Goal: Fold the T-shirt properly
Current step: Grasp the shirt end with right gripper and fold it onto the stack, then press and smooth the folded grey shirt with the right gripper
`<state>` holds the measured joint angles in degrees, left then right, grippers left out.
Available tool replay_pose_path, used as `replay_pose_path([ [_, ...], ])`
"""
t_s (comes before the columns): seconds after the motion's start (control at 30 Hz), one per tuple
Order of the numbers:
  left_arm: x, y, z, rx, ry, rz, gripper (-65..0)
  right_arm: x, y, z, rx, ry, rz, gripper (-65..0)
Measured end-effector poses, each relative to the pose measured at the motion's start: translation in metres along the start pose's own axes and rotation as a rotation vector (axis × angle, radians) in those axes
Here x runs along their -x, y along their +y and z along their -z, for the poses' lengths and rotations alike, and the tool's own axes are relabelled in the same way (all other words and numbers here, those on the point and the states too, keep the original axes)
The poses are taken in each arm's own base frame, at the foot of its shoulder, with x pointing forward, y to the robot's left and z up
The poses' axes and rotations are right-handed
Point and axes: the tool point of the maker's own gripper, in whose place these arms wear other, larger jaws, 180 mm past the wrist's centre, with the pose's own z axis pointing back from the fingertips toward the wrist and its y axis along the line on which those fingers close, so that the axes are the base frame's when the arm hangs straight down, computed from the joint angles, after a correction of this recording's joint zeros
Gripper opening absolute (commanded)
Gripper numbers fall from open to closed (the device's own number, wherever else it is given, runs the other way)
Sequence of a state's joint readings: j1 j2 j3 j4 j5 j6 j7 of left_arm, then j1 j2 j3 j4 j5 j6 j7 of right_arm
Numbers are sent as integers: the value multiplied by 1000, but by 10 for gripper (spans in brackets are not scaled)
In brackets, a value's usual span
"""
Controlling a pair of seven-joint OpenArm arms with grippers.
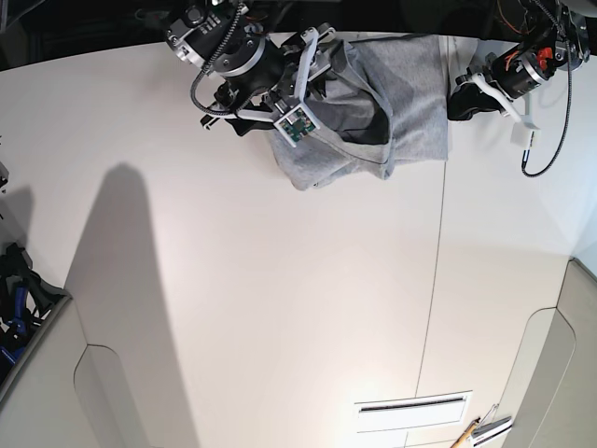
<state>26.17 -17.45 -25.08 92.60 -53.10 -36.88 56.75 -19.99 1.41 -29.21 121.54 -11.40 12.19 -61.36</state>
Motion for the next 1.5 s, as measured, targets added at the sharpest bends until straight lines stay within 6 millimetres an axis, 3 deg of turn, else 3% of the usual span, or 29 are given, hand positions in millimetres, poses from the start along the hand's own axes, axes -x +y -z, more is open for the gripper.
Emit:
replay_pose_path([
  [0.13, 0, 0, 0, 0, 0, 0, -650, 15, -1, 16, 5, 59, 13, -281],
  [0.23, 0, 0, 0, 0, 0, 0, -650, 15, -5, 22, 16, 70, 4, -286],
  [0.3, 0, 0, 0, -1, 0, 0, -650, 9, -8, 22, 21, 55, 0, -393],
  [0.4, 0, 0, 0, 0, 0, 0, -650, -1, -4, 23, -16, 24, 16, -650],
  [0.73, 0, 0, 0, 0, 0, 0, -650, -56, 38, 12, -304, -185, -7, -650],
  [0.87, 0, 0, 0, 1, 0, -1, -650, -71, 45, 9, -330, -226, 16, -650],
  [0.9, 0, 0, 0, 1, 0, -1, -650, -74, 46, 9, -333, -232, 21, -596],
  [0.97, 0, 0, 0, 0, 0, -1, -650, -75, 47, 8, -337, -238, 22, -408],
  [1.03, 0, 0, 0, 0, 0, -1, -650, -75, 47, 8, -338, -237, 23, -319],
  [1.13, 0, 0, 0, 1, 0, -1, -650, -78, 55, 4, -393, -252, 48, -318],
  [1.33, 0, -1, 0, 6, -2, -5, -650, -81, 101, -12, -567, -285, -48, -318],
  [1.5, 0, -1, 0, 8, -3, -7, -650, -59, 95, 20, -422, -193, -151, -318],
])
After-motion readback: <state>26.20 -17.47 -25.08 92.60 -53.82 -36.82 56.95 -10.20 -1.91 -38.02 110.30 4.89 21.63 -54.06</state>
